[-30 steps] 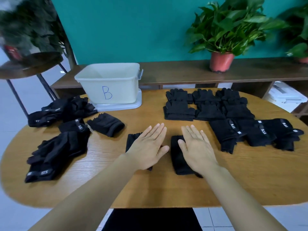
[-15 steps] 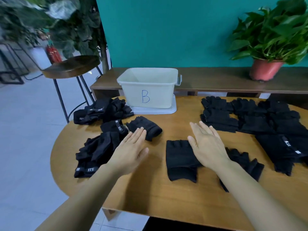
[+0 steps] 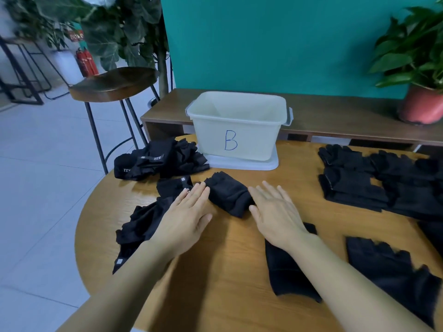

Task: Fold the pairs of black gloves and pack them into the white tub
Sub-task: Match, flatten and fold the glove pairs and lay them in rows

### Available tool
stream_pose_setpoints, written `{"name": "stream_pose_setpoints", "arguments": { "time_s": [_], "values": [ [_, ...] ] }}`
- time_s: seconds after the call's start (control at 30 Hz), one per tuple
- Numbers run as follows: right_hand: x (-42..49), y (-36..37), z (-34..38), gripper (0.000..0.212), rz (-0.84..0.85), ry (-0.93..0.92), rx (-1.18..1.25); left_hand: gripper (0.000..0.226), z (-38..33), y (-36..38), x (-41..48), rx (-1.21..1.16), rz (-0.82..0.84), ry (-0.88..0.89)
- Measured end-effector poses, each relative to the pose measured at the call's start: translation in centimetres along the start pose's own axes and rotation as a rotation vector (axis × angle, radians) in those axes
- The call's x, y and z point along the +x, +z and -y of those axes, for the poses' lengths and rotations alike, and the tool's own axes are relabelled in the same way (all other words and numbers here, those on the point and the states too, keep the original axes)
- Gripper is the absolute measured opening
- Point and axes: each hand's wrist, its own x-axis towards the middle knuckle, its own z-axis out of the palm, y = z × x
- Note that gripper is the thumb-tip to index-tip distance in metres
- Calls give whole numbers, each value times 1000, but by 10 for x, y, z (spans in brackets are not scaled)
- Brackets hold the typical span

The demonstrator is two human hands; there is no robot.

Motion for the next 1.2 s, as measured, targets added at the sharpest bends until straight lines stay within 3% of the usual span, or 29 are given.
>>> {"name": "stream_pose_setpoints", "arguments": {
  "time_s": [0.3,0.43,0.7,0.8,0.87,0.97,1.0,1.1,1.2],
  "values": [
    [31,20,3,60,45,-72,-93,59,-13,15,24,7,-84,72],
    [35,24,3,49,63,-76,-97,55,-15,17,29,68,-74,86],
    [29,7,8,34,42,-66,58,53,-30,13,33,101,-138,71],
    [28,-13,14,30,-33,-48,189,34,-36,-1,37,57,-280,83],
    [26,-31,16,23,-104,-13,305,22,-40,-18,41,-24,-354,37],
    [17,-68,17,30,-82,48,613,19,-47,-56,44,-319,-248,-94],
    [13,-79,16,32,-79,32,635,15,-51,-71,43,-468,-202,-117],
    [1,-109,11,11,-129,-10,509,12,-65,-109,36,-867,-111,-145],
    [-11,-131,7,13,-141,3,524,19,-78,-131,31,-903,-64,-135]
  ]
}}
